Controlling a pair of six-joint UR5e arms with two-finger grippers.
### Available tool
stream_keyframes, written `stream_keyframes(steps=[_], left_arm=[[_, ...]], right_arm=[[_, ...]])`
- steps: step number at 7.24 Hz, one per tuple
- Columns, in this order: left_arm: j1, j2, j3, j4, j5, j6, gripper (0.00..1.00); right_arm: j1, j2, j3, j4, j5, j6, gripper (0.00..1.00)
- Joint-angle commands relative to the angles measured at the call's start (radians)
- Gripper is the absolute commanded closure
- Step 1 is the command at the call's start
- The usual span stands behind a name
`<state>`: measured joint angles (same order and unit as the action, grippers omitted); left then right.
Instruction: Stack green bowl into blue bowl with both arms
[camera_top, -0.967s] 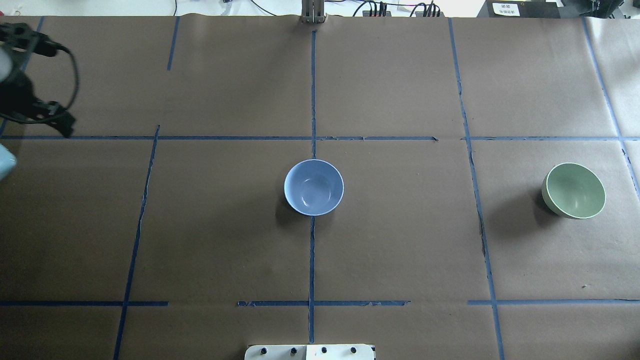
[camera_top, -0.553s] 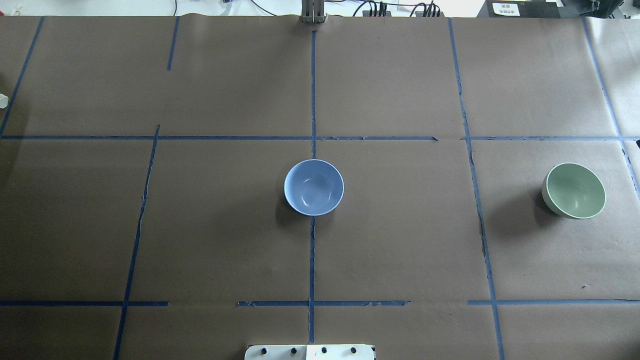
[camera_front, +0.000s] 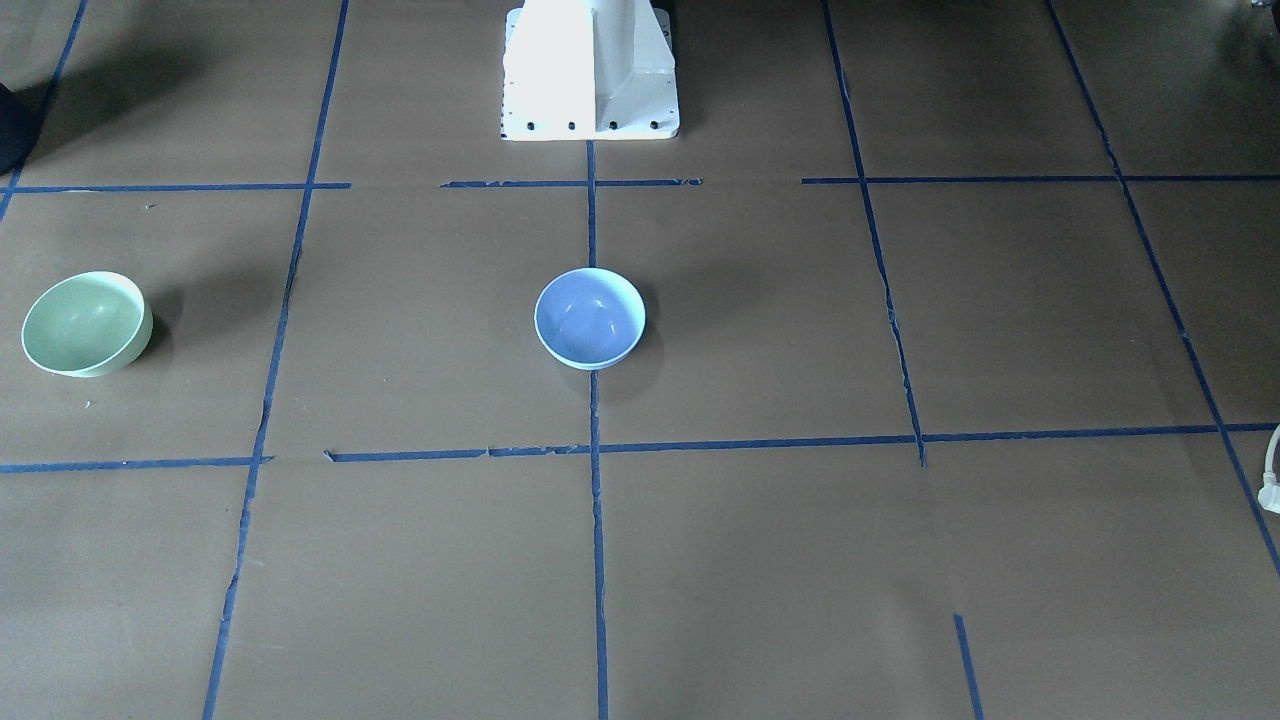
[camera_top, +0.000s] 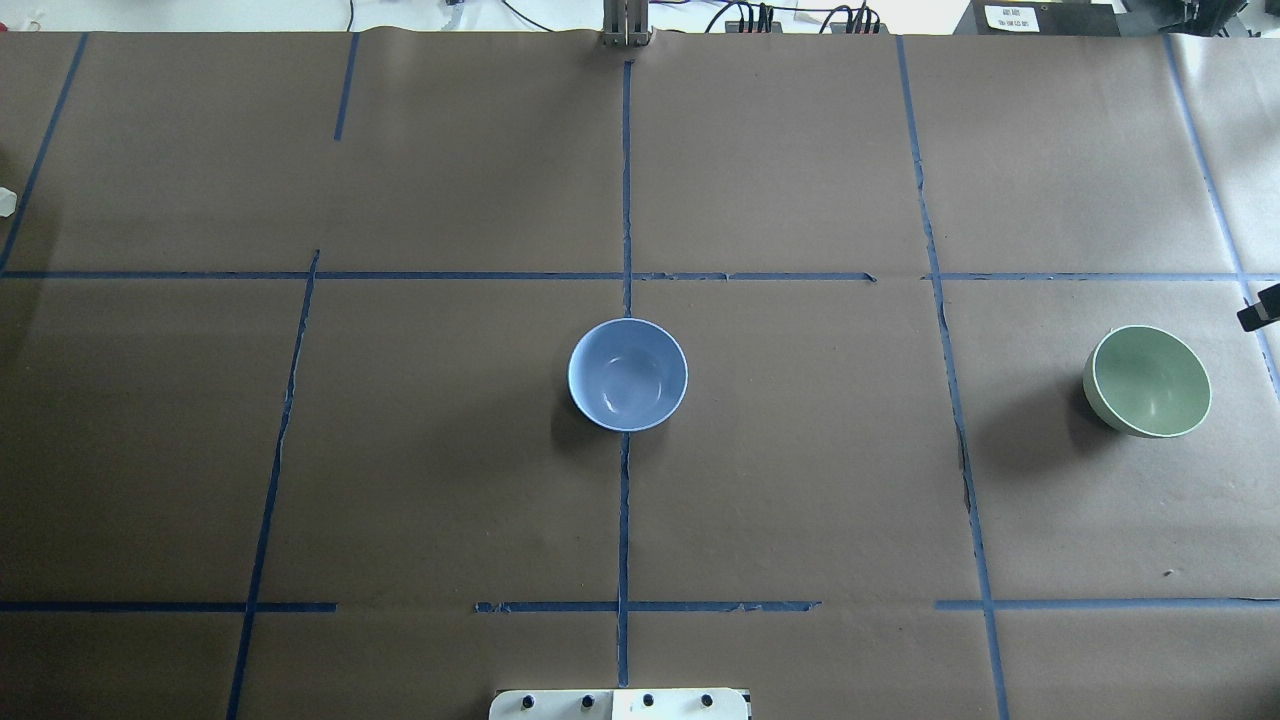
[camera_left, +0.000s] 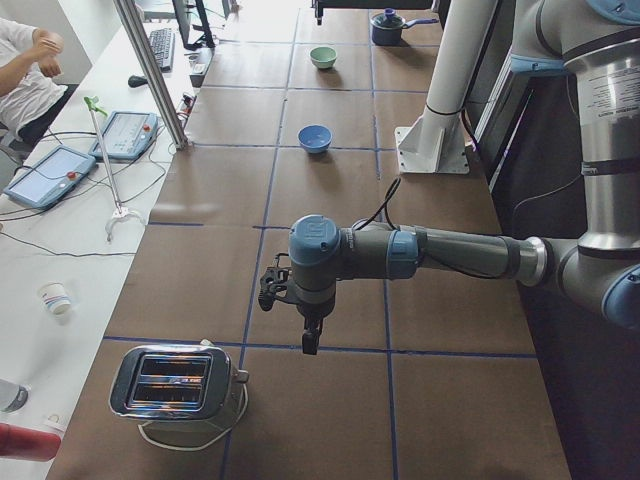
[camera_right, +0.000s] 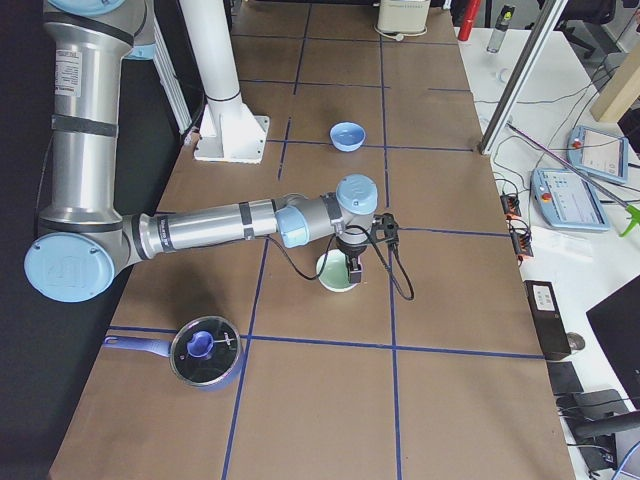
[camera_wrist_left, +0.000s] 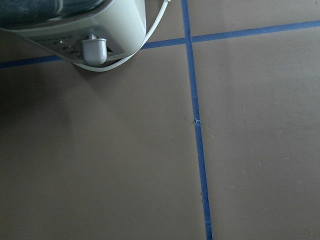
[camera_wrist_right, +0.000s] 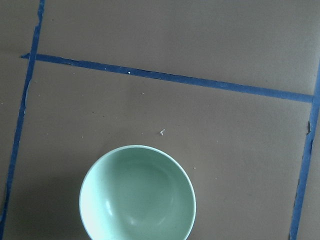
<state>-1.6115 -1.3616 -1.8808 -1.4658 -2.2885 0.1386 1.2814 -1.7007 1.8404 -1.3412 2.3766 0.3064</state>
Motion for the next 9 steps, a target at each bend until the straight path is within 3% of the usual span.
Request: stream_keyframes(steps=[1, 2, 4, 6, 7, 9], left_arm=[[-0.002, 0.003, -0.004, -0.004, 0.0, 0.0, 0.0], [-0.002, 0.003, -0.004, -0.004, 0.0, -0.002, 0.0], [-0.002, 0.003, -0.004, -0.004, 0.001, -0.001, 0.0], [-0.002, 0.004, -0.003, -0.004, 0.001, 0.003, 0.0], [-0.002, 0.004, -0.003, -0.004, 0.001, 0.003, 0.0], [-0.002, 0.004, -0.003, -0.004, 0.001, 0.003, 0.0]], right_arm=[[-0.094, -0.045, -0.105, 0.295, -0.057, 0.17, 0.01], [-0.137, -0.04, -0.198, 0.455, -0.094, 0.268, 0.02], [-0.183, -0.031, -0.311, 0.563, -0.131, 0.296, 0.11], [-0.186, -0.025, -0.308, 0.564, -0.122, 0.313, 0.86], [-0.186, -0.023, -0.303, 0.564, -0.117, 0.313, 1.0], [-0.186, -0.016, -0.296, 0.564, -0.114, 0.313, 1.0]])
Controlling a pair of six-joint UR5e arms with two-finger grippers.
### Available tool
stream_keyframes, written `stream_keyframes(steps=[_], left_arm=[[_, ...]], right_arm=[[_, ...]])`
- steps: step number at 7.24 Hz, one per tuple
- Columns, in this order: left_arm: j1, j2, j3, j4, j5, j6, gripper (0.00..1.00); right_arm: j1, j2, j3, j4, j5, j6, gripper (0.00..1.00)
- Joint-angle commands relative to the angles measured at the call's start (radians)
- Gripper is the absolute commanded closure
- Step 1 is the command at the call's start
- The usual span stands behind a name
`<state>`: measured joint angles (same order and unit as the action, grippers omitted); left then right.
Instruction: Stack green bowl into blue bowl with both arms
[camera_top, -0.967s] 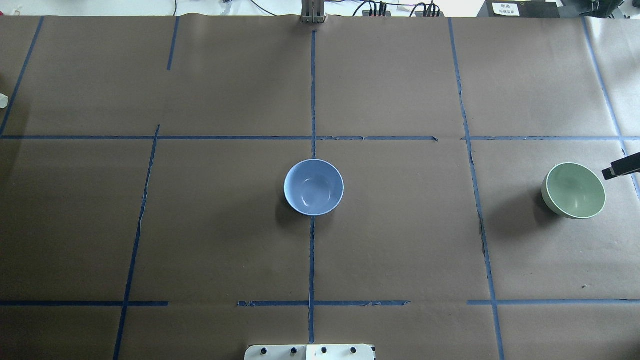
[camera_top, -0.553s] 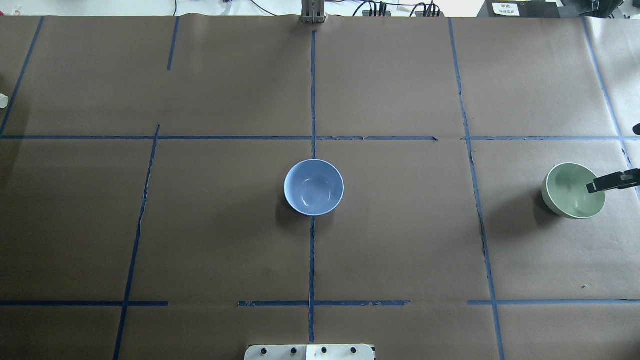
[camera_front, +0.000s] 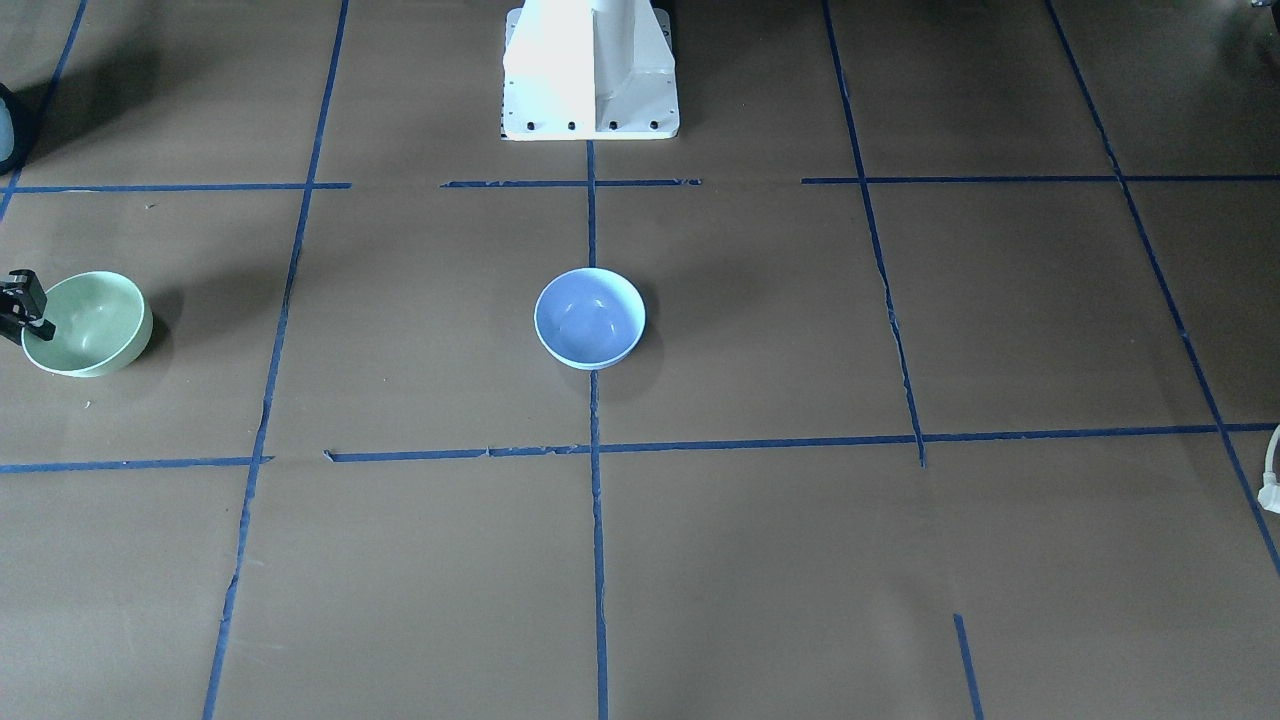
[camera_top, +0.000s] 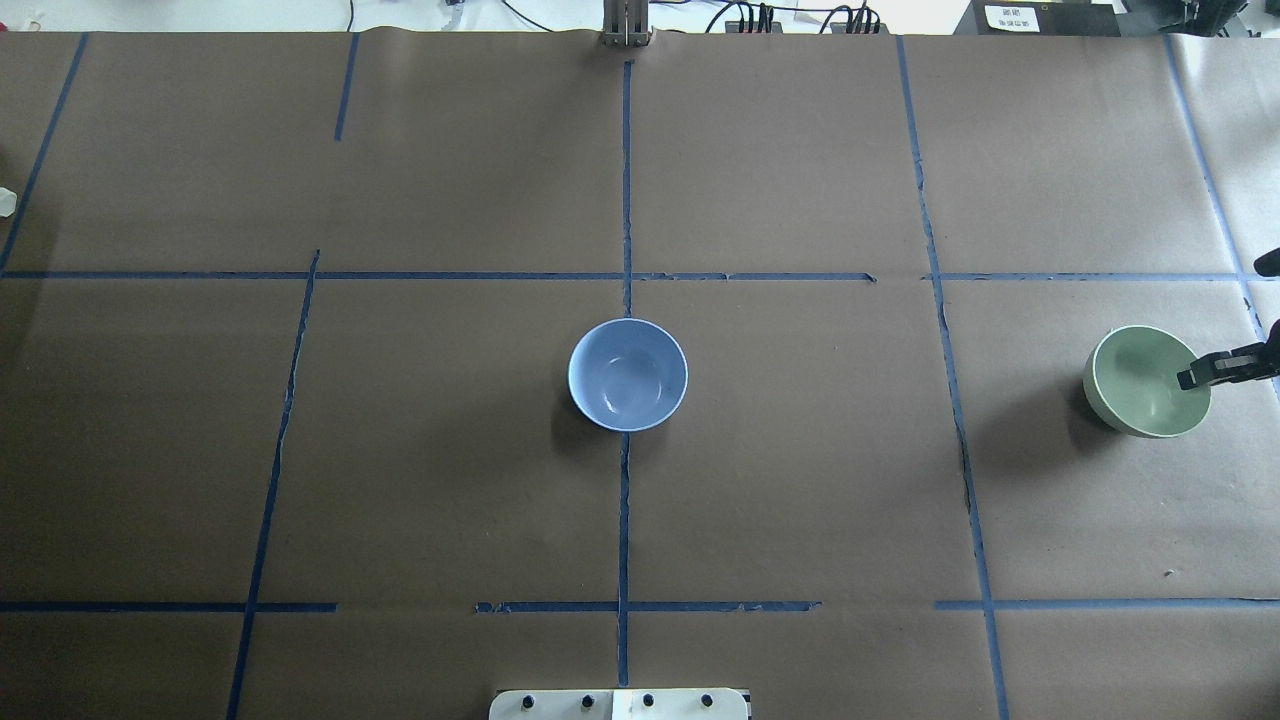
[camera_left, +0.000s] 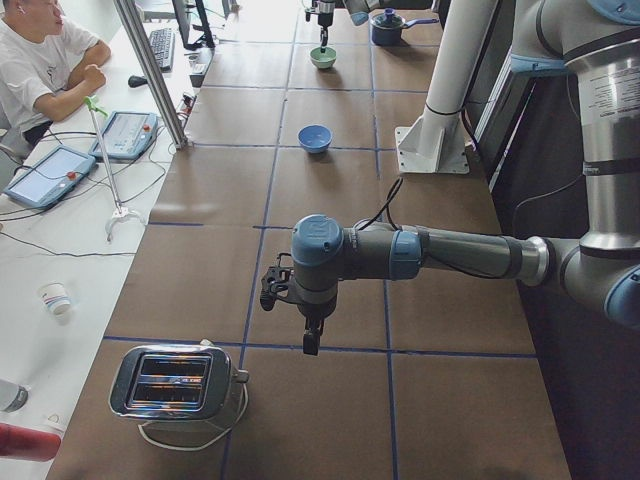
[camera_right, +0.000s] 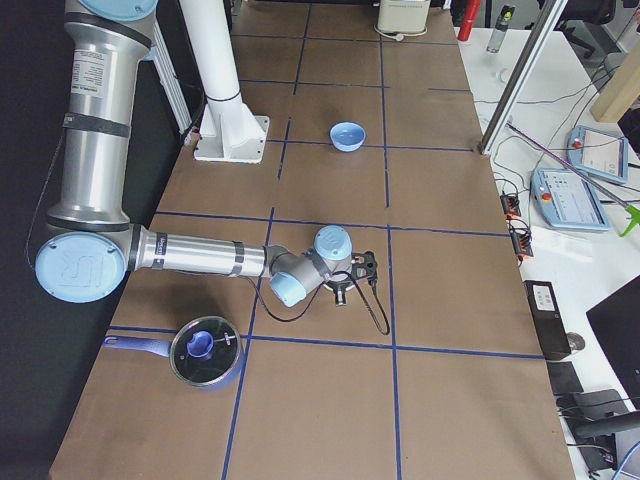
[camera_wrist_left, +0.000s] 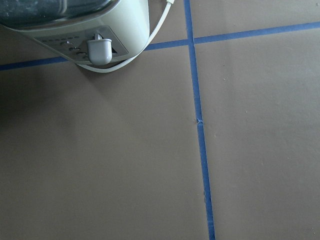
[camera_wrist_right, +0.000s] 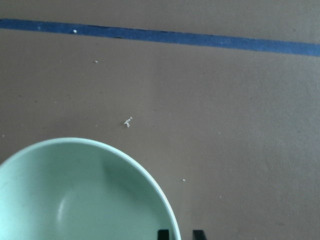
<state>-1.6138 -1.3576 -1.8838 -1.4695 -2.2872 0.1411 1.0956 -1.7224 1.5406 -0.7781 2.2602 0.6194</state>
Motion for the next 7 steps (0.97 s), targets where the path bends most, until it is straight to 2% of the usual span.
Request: stream_keyframes(steps=[1, 2, 3, 4, 5, 6, 7], left_arm=[[0.0, 0.0, -0.001, 0.0, -0.002, -0.001, 0.0], [0.0, 0.0, -0.001, 0.0, -0.002, -0.005, 0.0], [0.0, 0.0, -0.001, 0.0, -0.003, -0.006, 0.0], [0.0, 0.0, -0.001, 0.0, -0.005, -0.008, 0.0], [0.0, 0.0, -0.001, 0.002, -0.008, -0.008, 0.0], [0.0, 0.002, -0.001, 0.002, -0.009, -0.009, 0.0], [0.0, 0.002, -0.001, 0.002, -0.009, -0.009, 0.0]], right_arm=[[0.0, 0.017, 0.036, -0.027, 0.016, 0.005, 1.0], [0.001, 0.067, 0.089, -0.112, 0.059, 0.072, 1.0], [-0.022, 0.169, 0.199, -0.285, 0.067, 0.186, 1.0], [-0.086, 0.295, 0.289, -0.466, 0.059, 0.303, 1.0], [-0.156, 0.461, 0.306, -0.589, 0.032, 0.439, 1.0], [-0.294, 0.581, 0.303, -0.653, -0.069, 0.58, 1.0], [-0.419, 0.681, 0.282, -0.697, -0.212, 0.691, 1.0]])
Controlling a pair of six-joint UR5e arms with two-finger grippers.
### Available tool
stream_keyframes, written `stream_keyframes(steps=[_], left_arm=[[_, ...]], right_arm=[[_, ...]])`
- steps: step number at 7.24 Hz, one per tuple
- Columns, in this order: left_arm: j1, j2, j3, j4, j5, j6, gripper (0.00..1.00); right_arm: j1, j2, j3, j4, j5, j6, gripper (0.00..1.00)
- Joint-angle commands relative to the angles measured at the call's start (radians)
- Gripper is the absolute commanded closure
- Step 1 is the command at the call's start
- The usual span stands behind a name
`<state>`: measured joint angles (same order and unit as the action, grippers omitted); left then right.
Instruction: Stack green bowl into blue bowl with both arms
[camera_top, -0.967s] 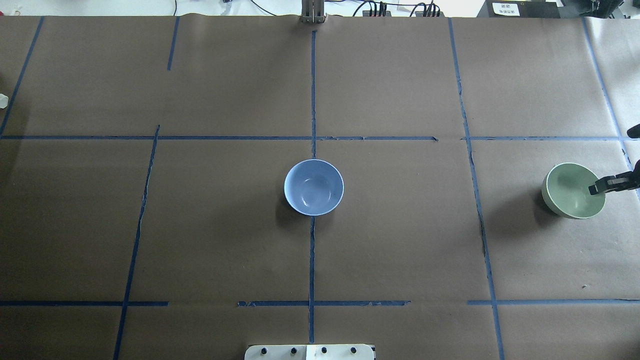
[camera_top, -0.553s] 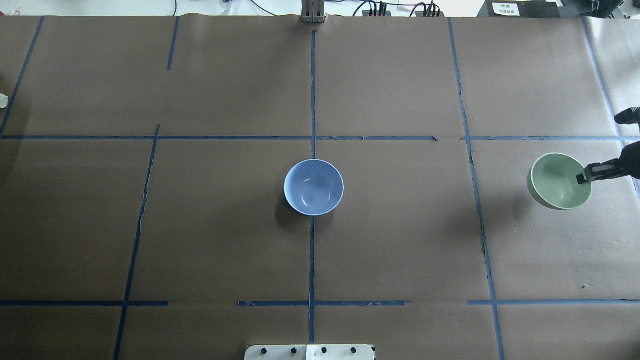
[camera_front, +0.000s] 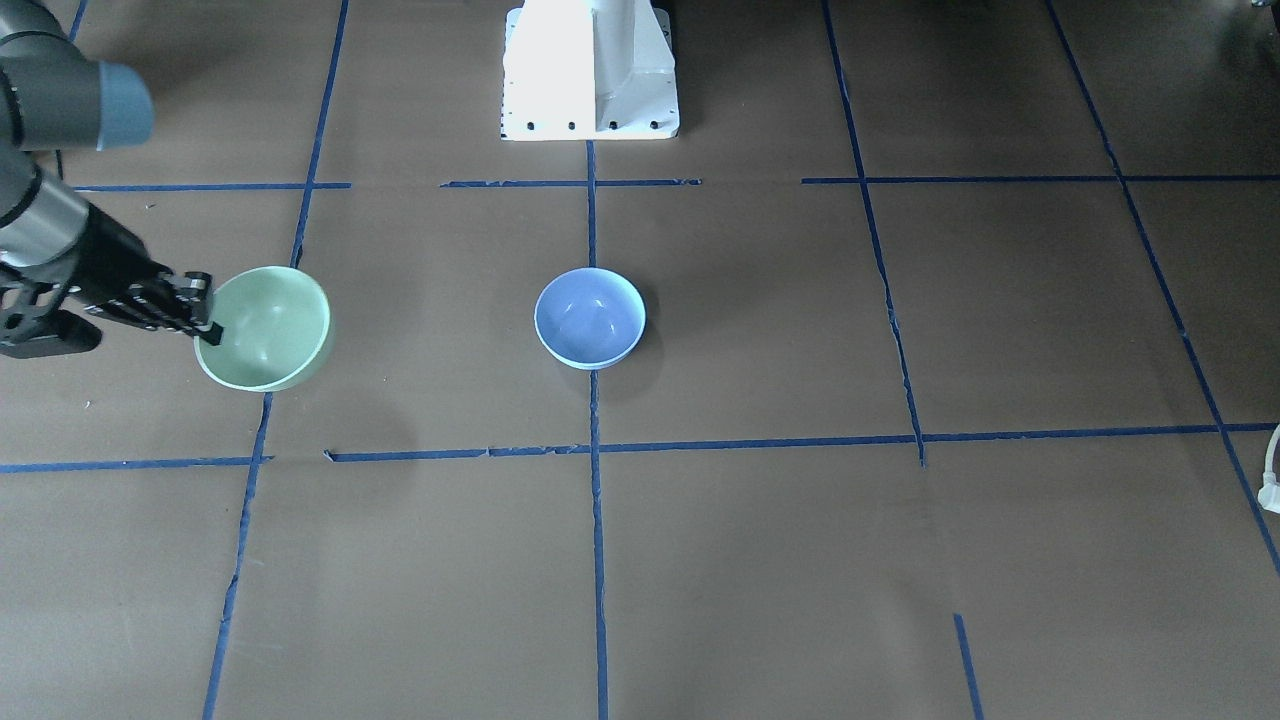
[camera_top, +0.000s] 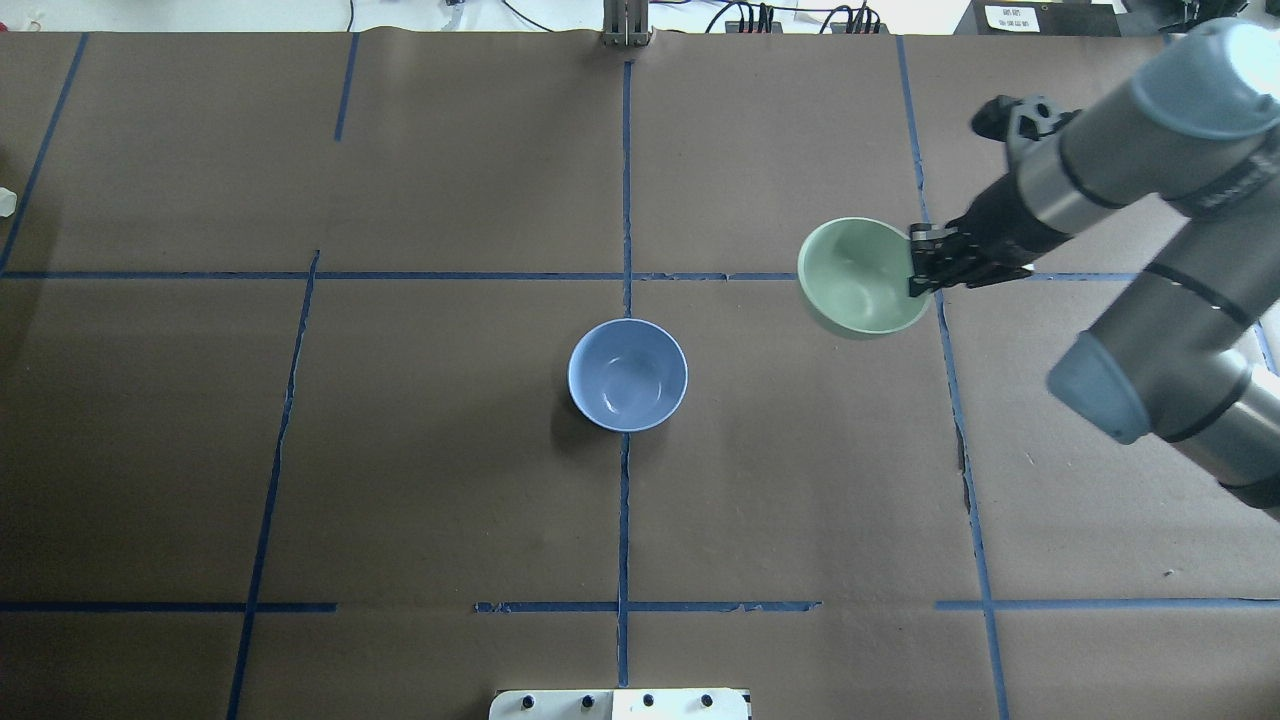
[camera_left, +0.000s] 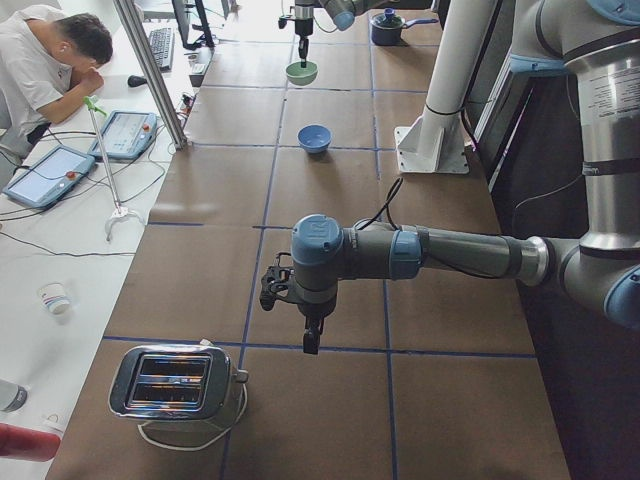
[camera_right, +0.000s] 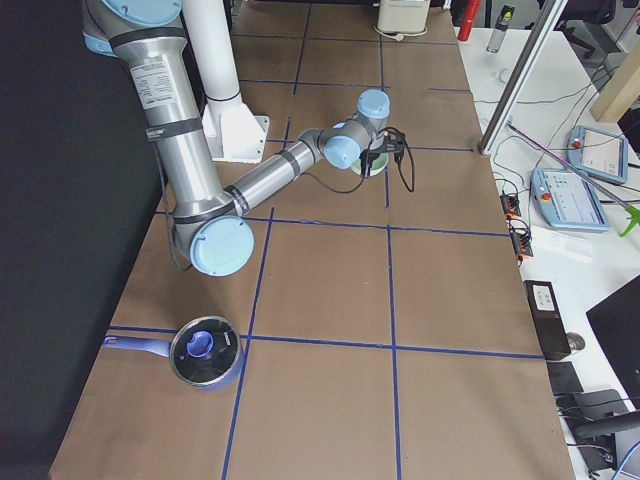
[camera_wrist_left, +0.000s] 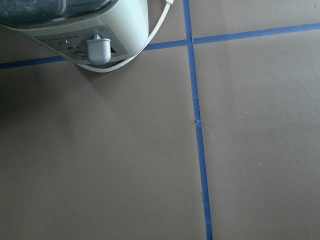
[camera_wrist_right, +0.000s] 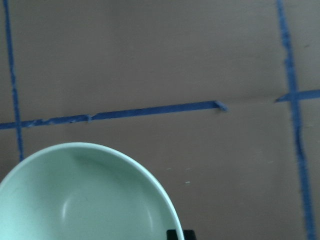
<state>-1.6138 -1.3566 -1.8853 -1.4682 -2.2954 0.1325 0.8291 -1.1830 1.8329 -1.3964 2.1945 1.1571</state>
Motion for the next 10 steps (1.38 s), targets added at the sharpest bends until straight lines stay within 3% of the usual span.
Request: stream_keyframes(steps=[1, 2, 3, 10], left_arm=[[0.0, 0.001, -0.002, -0.001, -0.002, -0.001, 0.0], [0.0, 0.001, 0.0, -0.001, -0.018, -0.001, 0.0], [0.0, 0.001, 0.0, 0.0, -0.019, -0.001, 0.0], [0.0, 0.002, 0.0, 0.0, -0.026, -0.001, 0.0]], right_arm=[[-0.25, 0.231, -0.065, -0.101, -0.232, 0.282, 1.0], [-0.318, 0.282, -0.111, -0.099, -0.321, 0.37, 0.99], [-0.346, 0.286, -0.136, -0.096, -0.344, 0.371, 0.99], [-0.344, 0.264, -0.158, -0.095, -0.375, 0.357, 0.97]])
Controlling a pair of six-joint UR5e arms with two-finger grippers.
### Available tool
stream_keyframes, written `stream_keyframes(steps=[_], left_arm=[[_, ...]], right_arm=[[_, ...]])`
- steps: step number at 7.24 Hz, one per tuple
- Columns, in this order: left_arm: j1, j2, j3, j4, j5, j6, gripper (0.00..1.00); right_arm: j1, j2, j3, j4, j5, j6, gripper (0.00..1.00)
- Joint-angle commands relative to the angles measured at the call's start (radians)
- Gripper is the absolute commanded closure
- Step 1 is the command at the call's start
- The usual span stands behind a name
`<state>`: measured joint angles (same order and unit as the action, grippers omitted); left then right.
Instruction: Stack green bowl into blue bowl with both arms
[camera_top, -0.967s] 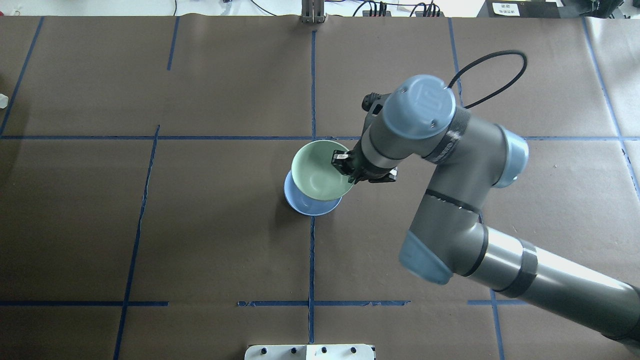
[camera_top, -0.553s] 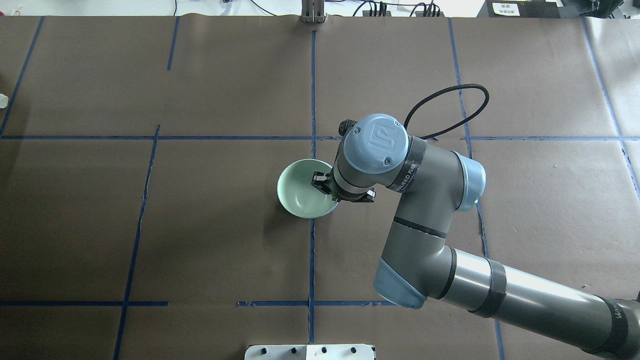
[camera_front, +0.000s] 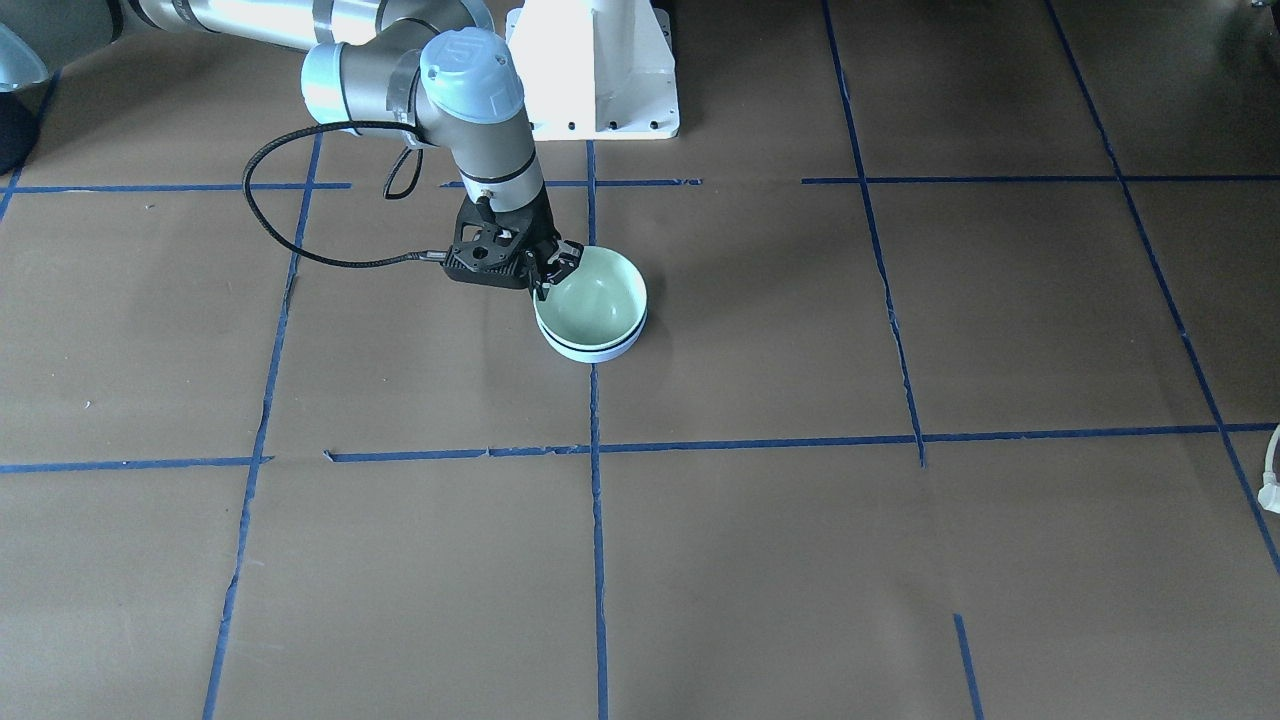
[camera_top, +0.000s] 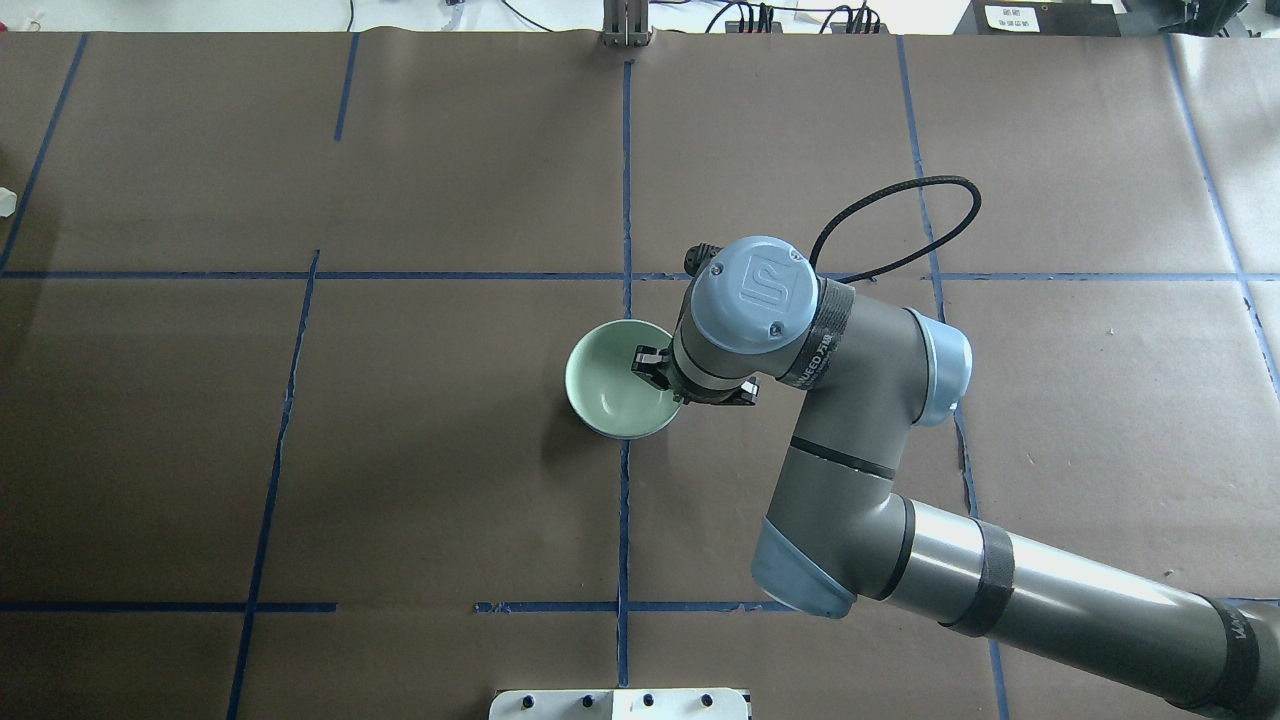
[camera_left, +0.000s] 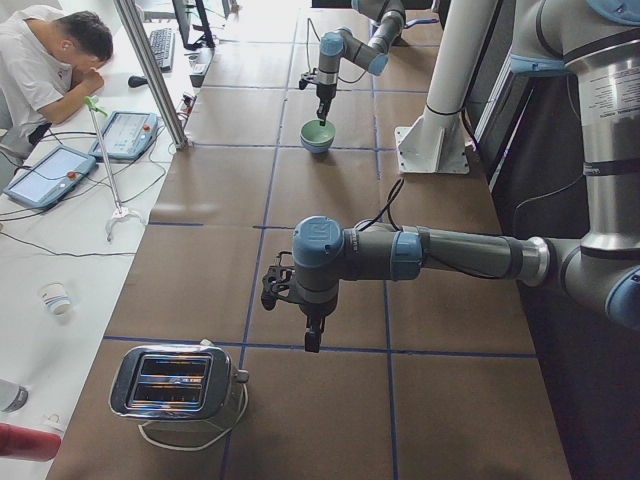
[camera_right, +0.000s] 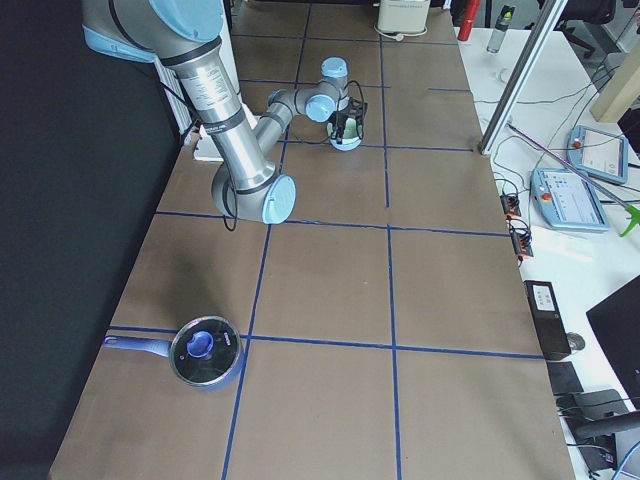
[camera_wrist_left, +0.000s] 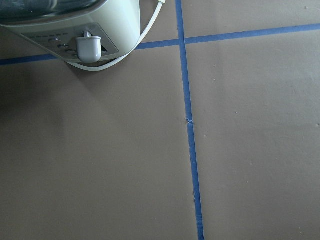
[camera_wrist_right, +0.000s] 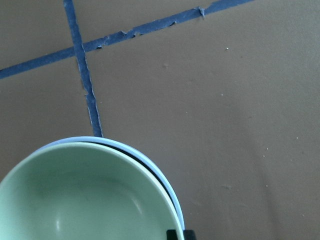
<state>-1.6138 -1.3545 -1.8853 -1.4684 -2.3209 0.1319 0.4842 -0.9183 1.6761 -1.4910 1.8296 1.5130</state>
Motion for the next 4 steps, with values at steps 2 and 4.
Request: stream_keyframes(steps=[2, 4], left_arm=[[0.0, 0.0, 0.0, -0.001, 0.0, 0.0, 0.0], [0.0, -0.002, 0.0, -0.001, 0.0, 0.0, 0.0]], right_arm=[[-0.001, 0.004, -0.012, 0.002, -0.013, 0.013, 0.33], [0.005, 0.013, -0.015, 0.003, -0.012, 0.001, 0.0]])
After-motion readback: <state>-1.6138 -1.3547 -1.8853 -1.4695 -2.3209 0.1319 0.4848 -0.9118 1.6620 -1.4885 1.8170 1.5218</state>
